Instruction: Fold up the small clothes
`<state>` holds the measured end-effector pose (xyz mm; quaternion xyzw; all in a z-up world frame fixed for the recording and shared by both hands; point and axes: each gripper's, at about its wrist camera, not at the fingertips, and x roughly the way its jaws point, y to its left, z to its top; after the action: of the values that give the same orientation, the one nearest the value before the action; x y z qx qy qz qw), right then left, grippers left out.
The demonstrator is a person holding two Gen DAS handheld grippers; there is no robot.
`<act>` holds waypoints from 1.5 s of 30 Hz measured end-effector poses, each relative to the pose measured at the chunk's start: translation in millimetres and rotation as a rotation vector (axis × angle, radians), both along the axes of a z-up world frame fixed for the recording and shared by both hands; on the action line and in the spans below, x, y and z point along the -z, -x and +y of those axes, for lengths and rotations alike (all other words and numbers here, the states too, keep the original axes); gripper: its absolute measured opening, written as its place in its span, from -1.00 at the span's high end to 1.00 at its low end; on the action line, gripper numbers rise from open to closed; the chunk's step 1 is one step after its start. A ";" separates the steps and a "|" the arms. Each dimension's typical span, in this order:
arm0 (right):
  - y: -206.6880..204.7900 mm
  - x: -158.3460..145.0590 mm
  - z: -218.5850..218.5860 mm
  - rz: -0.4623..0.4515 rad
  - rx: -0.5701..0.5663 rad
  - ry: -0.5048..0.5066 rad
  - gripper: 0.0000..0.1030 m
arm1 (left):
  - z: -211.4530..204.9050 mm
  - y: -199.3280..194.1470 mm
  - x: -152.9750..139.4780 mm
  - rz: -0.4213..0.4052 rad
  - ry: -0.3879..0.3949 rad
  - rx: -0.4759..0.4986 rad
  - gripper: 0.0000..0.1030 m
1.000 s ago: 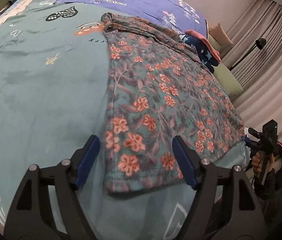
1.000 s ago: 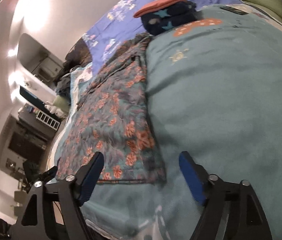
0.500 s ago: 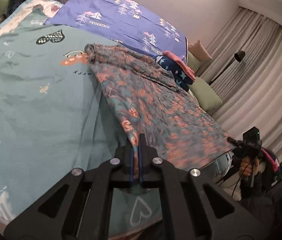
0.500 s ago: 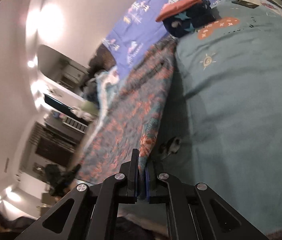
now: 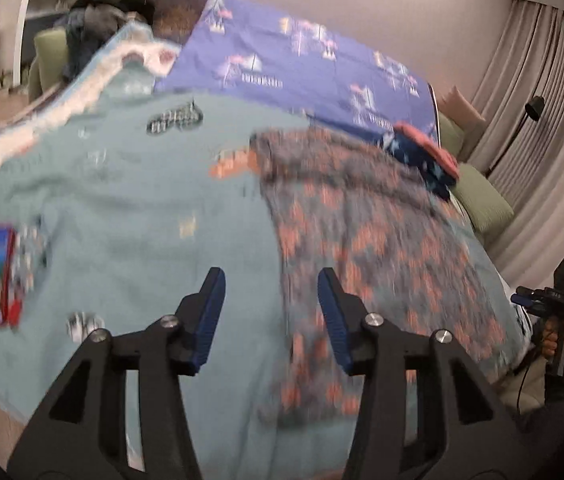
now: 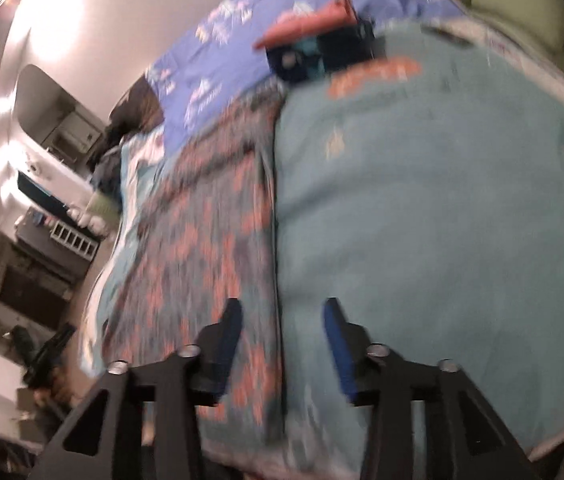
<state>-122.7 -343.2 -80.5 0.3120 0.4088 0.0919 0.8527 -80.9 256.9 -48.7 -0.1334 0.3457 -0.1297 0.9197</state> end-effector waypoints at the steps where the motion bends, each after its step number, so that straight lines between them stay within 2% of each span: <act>1: -17.4 -8.3 2.3 -0.011 -0.005 0.011 0.03 | -1.8 -13.7 -5.1 -0.008 0.000 -0.001 -0.12; 2: -36.8 -15.6 6.0 -0.022 -0.019 0.017 0.03 | -5.5 -27.5 -8.3 -0.014 -0.009 0.001 -0.28; 3: -47.4 -20.4 10.7 -0.030 -0.026 0.023 0.03 | -10.5 -43.0 -11.9 -0.021 -0.030 0.003 -0.32; 5: -78.1 -30.7 16.2 -0.048 -0.041 0.045 0.03 | -24.0 -84.1 -18.5 -0.019 -0.074 0.021 -0.32; 12: -223.9 -71.4 30.8 -0.071 -0.112 0.033 0.01 | -64.6 -230.3 -44.4 0.024 -0.130 0.047 -0.35; 16: -306.4 -90.3 44.3 -0.059 -0.176 0.045 -0.28 | -108.4 -316.3 -49.0 0.057 -0.165 0.096 -0.45; 20: -385.8 -77.7 54.9 -0.002 -0.218 -0.035 -0.34 | -151.6 -391.9 -25.6 0.143 -0.176 0.138 -0.46; 22: -428.6 -58.0 62.7 0.052 -0.217 -0.046 -0.34 | -164.8 -421.2 -9.7 0.183 -0.166 0.148 -0.46; 25: -468.9 -28.2 67.5 0.125 -0.212 -0.047 -0.34 | -178.2 -459.7 20.4 0.243 -0.176 0.149 -0.46; 29: -506.0 2.8 83.0 0.180 -0.252 -0.072 -0.34 | -195.7 -489.6 55.4 0.322 -0.182 0.215 -0.45; 31: -520.2 15.0 95.2 0.207 -0.307 -0.078 -0.35 | -202.7 -493.0 63.6 0.319 -0.187 0.253 -0.36; 32: -523.4 19.6 99.7 0.221 -0.324 -0.080 -0.35 | -205.4 -491.7 63.1 0.286 -0.205 0.261 -0.18; 33: -526.8 24.4 103.8 0.228 -0.333 -0.081 -0.35 | -208.2 -490.1 62.3 0.261 -0.222 0.280 0.20; 34: -529.2 28.2 110.0 0.232 -0.339 -0.058 -0.21 | -209.3 -489.2 60.8 0.249 -0.218 0.299 0.44; 35: -530.1 28.3 114.3 0.232 -0.334 -0.021 0.01 | -209.7 -489.3 58.4 0.249 -0.196 0.317 0.87; 36: -530.3 26.2 119.2 0.222 -0.315 0.039 0.74 | -210.1 -487.3 54.6 0.238 -0.195 0.322 0.87; 37: -529.5 21.2 122.8 0.198 -0.305 0.088 0.92 | -212.0 -481.2 47.4 0.188 -0.215 0.323 0.87; 40: -515.9 -12.1 116.0 0.011 -0.230 0.099 0.95 | -212.9 -471.4 25.0 0.080 -0.215 0.318 0.88; 42: -507.1 -34.7 110.3 -0.078 -0.158 0.166 0.95 | -208.1 -463.9 8.5 -0.006 -0.217 0.278 0.87; 44: -506.5 -41.6 108.7 -0.083 -0.111 0.250 0.92 | -203.7 -468.0 4.8 -0.059 -0.283 0.186 0.87; 45: -510.2 -39.4 110.1 -0.049 -0.116 0.287 0.87 | -201.7 -473.6 7.5 -0.053 -0.311 0.144 0.86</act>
<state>387.5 -233.2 -41.1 0.1604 0.4140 0.0892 0.8916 392.7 55.2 -56.1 0.0392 0.3460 -0.1437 0.9263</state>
